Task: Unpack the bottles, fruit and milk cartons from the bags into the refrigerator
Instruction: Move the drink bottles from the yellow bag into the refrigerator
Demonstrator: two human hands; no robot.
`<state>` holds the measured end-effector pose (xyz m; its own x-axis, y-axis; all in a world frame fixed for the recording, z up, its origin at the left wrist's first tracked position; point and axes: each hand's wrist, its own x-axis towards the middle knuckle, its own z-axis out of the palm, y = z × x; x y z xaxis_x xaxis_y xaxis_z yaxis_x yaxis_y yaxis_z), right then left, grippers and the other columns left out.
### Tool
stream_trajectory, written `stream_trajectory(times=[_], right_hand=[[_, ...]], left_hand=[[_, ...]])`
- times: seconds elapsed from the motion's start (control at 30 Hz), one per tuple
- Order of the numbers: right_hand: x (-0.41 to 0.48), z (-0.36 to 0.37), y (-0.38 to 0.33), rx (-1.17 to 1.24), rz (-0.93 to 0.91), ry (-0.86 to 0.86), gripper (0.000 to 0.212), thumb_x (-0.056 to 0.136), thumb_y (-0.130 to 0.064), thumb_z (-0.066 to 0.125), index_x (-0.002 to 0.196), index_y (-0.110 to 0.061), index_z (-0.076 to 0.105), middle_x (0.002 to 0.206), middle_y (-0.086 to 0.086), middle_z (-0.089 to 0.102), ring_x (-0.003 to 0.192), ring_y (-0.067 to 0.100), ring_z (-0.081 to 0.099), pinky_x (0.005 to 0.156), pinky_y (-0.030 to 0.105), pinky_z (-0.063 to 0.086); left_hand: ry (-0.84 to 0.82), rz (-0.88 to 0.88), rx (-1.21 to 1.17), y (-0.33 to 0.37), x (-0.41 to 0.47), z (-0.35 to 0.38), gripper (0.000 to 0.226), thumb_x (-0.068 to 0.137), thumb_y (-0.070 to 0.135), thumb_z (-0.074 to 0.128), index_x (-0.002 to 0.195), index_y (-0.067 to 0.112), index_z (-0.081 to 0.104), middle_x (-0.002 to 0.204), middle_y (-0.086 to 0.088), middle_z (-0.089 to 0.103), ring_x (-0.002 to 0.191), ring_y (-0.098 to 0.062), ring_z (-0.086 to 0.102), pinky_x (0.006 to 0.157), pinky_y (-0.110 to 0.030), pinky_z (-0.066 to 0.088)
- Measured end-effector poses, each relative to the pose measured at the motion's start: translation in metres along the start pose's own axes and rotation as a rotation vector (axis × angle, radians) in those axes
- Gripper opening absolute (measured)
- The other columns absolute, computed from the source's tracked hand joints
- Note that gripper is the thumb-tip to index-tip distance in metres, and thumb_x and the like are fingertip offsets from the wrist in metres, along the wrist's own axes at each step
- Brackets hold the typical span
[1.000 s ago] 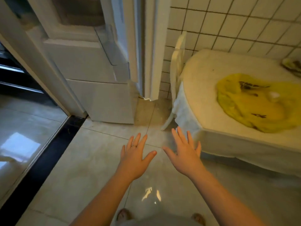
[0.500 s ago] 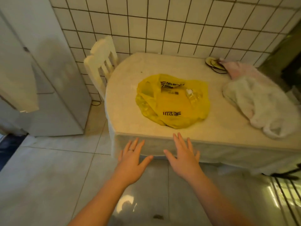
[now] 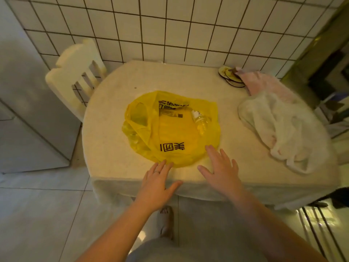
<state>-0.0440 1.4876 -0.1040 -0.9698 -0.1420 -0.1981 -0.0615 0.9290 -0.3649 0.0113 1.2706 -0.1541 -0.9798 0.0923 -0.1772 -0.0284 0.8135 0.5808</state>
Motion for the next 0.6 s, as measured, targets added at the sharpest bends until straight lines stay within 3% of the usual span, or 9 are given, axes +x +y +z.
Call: stream_trajectory(times=[0.07, 0.3, 0.6], right_hand=[[0.028, -0.015, 0.006, -0.015, -0.032, 0.007, 0.072, 0.096, -0.054, 0.050, 0.157, -0.034, 0.015, 0.165, -0.010, 0.016, 0.152, 0.023, 0.012, 0.120, 0.054, 0.014], [0.132, -0.028, 0.009, -0.131, -0.170, -0.028, 0.063, 0.097, -0.044, 0.055, 0.152, -0.024, 0.033, 0.155, -0.001, 0.039, 0.146, 0.022, 0.030, 0.115, 0.043, 0.028], [0.210, 0.006, 0.014, -0.316, 0.019, -0.138, 0.057, 0.096, -0.044, 0.049, 0.143, -0.014, 0.037, 0.147, 0.008, 0.041, 0.133, 0.031, 0.040, 0.104, 0.044, 0.038]], left_hand=[[0.001, 0.022, 0.026, 0.008, 0.032, 0.003, 0.105, 0.071, 0.092, 0.019, 0.155, 0.030, 0.028, 0.165, -0.001, 0.021, 0.152, -0.024, 0.015, 0.123, -0.042, 0.018], [-0.102, 0.104, 0.120, 0.023, 0.122, 0.005, 0.082, 0.087, 0.071, 0.049, 0.154, 0.027, 0.031, 0.163, -0.002, 0.026, 0.151, -0.026, 0.016, 0.123, -0.042, 0.015], [-0.031, -0.149, 0.245, -0.010, 0.177, -0.016, 0.065, 0.091, 0.055, 0.056, 0.148, 0.030, 0.036, 0.165, -0.003, 0.016, 0.153, -0.030, 0.004, 0.122, -0.054, 0.008]])
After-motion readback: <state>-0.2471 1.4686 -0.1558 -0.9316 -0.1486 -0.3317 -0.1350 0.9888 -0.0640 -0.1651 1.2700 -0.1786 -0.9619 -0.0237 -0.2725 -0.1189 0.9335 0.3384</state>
